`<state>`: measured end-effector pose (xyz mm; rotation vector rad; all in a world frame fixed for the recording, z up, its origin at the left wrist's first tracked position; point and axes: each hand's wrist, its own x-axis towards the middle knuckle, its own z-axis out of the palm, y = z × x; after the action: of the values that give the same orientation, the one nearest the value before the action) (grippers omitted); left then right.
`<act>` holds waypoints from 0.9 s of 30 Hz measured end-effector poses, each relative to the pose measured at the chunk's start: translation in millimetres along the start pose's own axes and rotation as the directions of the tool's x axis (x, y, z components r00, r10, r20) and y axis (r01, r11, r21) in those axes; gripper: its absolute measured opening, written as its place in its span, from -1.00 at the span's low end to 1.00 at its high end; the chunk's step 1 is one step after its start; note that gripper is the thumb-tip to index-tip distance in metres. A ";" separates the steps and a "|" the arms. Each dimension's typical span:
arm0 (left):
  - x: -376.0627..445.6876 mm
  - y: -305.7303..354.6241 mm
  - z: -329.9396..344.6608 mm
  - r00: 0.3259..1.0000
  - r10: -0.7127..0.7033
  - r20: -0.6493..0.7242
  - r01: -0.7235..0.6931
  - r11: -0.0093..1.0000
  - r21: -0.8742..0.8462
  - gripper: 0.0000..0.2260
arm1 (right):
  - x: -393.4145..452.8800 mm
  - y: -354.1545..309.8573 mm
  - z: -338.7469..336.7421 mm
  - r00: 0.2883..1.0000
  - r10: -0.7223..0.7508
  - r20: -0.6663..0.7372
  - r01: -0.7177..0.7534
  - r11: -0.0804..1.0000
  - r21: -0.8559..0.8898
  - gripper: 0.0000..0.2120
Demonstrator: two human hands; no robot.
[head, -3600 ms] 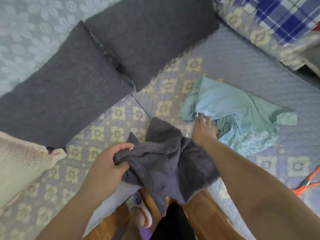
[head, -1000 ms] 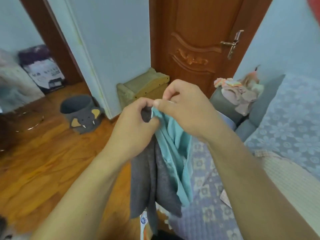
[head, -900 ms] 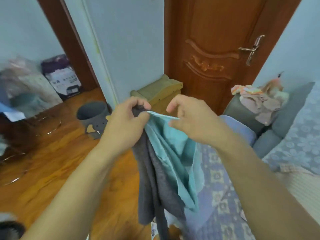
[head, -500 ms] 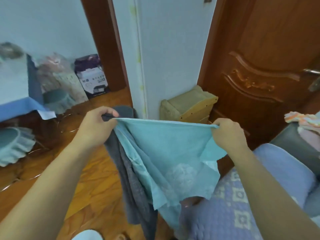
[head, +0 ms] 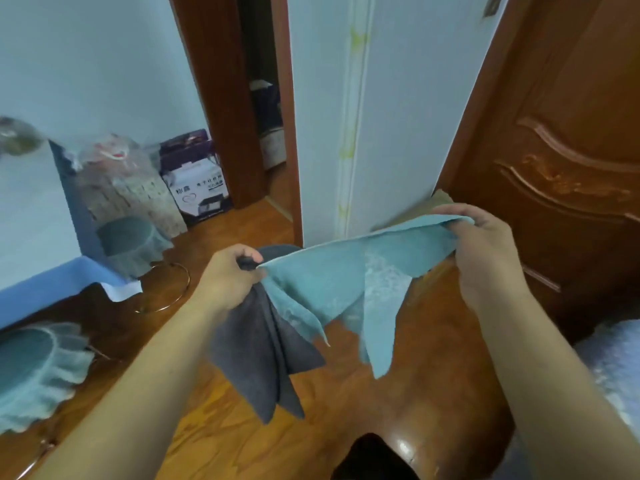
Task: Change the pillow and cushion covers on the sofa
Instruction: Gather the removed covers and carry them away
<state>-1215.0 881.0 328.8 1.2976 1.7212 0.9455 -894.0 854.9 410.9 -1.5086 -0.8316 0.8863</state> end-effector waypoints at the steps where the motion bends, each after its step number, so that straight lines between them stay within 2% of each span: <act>1: 18.8 -5.9 -14.0 1.000 -0.006 0.007 0.006 1.000 0.013 -0.85 | 4.8 -6.0 17.8 1.000 -0.009 0.013 0.008 1.000 0.023 -0.70; 3: 57.4 -18.4 -40.1 1.000 -0.029 -0.012 0.030 0.999 0.027 -0.84 | 16.9 -12.6 57.0 0.998 -0.029 0.058 0.024 0.996 0.085 -0.72; 7: 136.8 -33.4 -83.0 0.979 -0.075 -0.187 0.078 0.997 0.010 -0.81 | 50.5 -13.7 141.4 0.969 -0.099 0.226 0.068 0.987 0.143 -0.72; 11: 202.8 -23.0 -116.2 0.952 -0.069 -0.298 0.067 0.998 -0.017 -0.79 | 98.6 -17.5 232.5 0.900 -0.114 0.420 0.132 0.991 -0.013 -0.70; 14: 244.4 -6.9 -142.8 0.947 -0.029 -0.319 0.030 1.000 -0.002 -0.75 | 127.4 -28.0 293.1 0.867 -0.127 0.482 0.178 0.982 -0.061 -0.68; 16: 278.4 5.5 -159.9 0.946 -0.001 -0.323 -0.007 1.000 -0.024 -0.75 | 147.5 -42.0 328.4 0.877 -0.124 0.465 0.140 0.990 0.000 -0.70; 21: 348.3 29.0 -179.2 0.948 0.117 -0.297 -0.128 0.992 -0.017 -0.81 | 171.8 -73.6 368.0 0.949 -0.093 0.302 0.038 0.982 0.185 -0.76; 27: 461.2 18.2 -212.7 0.962 0.187 -0.201 -0.199 0.979 -0.041 -0.77 | 193.5 -74.8 429.4 0.994 -0.107 0.010 0.098 0.941 0.323 -0.76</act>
<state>-1484.5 1309.7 371.7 1.3894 1.7195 1.2658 -1185.9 1231.2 437.4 -1.1599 -0.7376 0.9180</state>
